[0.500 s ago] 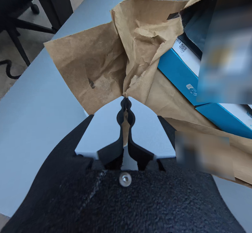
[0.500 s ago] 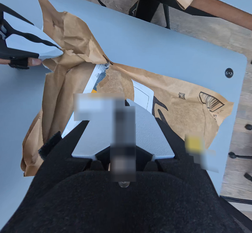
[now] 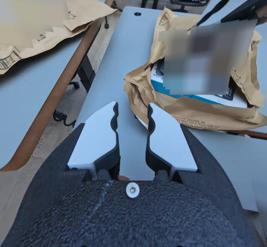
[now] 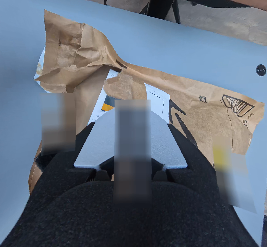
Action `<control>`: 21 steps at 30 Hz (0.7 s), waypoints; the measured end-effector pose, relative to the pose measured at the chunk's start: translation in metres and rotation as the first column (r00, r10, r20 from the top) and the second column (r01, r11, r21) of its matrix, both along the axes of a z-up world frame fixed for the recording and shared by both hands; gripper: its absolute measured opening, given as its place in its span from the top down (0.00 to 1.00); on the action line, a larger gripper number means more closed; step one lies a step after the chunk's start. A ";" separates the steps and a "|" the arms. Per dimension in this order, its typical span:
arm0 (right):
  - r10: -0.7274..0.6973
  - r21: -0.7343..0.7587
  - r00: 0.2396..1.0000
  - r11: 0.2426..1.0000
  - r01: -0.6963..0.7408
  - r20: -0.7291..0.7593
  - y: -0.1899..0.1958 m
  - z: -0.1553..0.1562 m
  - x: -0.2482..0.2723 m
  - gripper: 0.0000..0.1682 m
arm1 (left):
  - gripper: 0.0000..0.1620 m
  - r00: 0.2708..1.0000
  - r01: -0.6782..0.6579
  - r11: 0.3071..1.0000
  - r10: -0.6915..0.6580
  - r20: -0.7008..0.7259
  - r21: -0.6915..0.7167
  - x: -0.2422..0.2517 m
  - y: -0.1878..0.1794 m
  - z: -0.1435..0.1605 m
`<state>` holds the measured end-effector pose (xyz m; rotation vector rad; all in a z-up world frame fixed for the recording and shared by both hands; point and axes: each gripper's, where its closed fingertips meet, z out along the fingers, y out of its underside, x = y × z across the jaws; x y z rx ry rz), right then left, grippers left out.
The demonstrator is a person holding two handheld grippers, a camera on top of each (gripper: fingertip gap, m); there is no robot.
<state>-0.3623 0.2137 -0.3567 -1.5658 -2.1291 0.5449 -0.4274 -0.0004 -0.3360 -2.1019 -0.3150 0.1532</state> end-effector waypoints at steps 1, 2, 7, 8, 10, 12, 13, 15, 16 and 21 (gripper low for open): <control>-0.022 0.001 1.000 1.000 0.022 -0.020 -0.003 -0.001 0.000 0.94 | 0.77 0.998 0.060 0.998 -0.060 -0.007 -0.022 0.003 0.003 0.000; -0.044 -0.010 0.998 0.999 0.044 -0.035 -0.006 -0.001 0.001 0.94 | 0.77 0.994 0.112 0.993 -0.112 0.002 -0.032 0.006 0.009 0.000; -0.239 -0.032 0.961 0.971 0.237 -0.138 -0.005 0.016 0.032 0.89 | 0.77 0.927 0.369 0.924 -0.373 -0.030 -0.097 0.030 0.056 -0.007; -0.294 -0.068 0.942 0.956 0.286 -0.164 -0.008 0.022 0.045 0.87 | 0.77 0.907 0.408 0.905 -0.417 -0.057 -0.124 0.032 0.065 -0.009; -0.390 -0.119 0.901 0.920 0.374 -0.187 -0.016 0.026 0.076 0.78 | 0.77 0.859 0.464 0.868 -0.489 -0.151 -0.176 0.030 0.083 -0.010; -0.488 -0.106 0.850 0.873 0.476 -0.197 -0.020 0.023 0.111 0.73 | 0.77 0.804 0.517 0.833 -0.552 -0.224 -0.199 0.030 0.104 -0.008; -0.538 -0.107 0.818 0.843 0.527 -0.206 -0.023 0.020 0.126 0.71 | 0.77 0.778 0.537 0.820 -0.572 -0.259 -0.197 0.029 0.115 -0.007; -0.613 -0.105 0.759 0.788 0.606 -0.218 -0.029 0.012 0.145 0.66 | 0.77 0.722 0.531 0.803 -0.595 -0.353 -0.270 0.014 0.136 -0.017; -0.631 -0.094 0.743 0.773 0.628 -0.225 -0.032 0.009 0.147 0.63 | 0.76 0.707 0.519 0.795 -0.605 -0.365 -0.314 0.004 0.145 -0.026; -0.581 -0.009 0.777 0.802 0.597 -0.243 -0.035 0.001 0.098 0.56 | 0.75 0.754 0.576 0.745 -0.643 -0.134 -0.337 -0.019 0.175 -0.062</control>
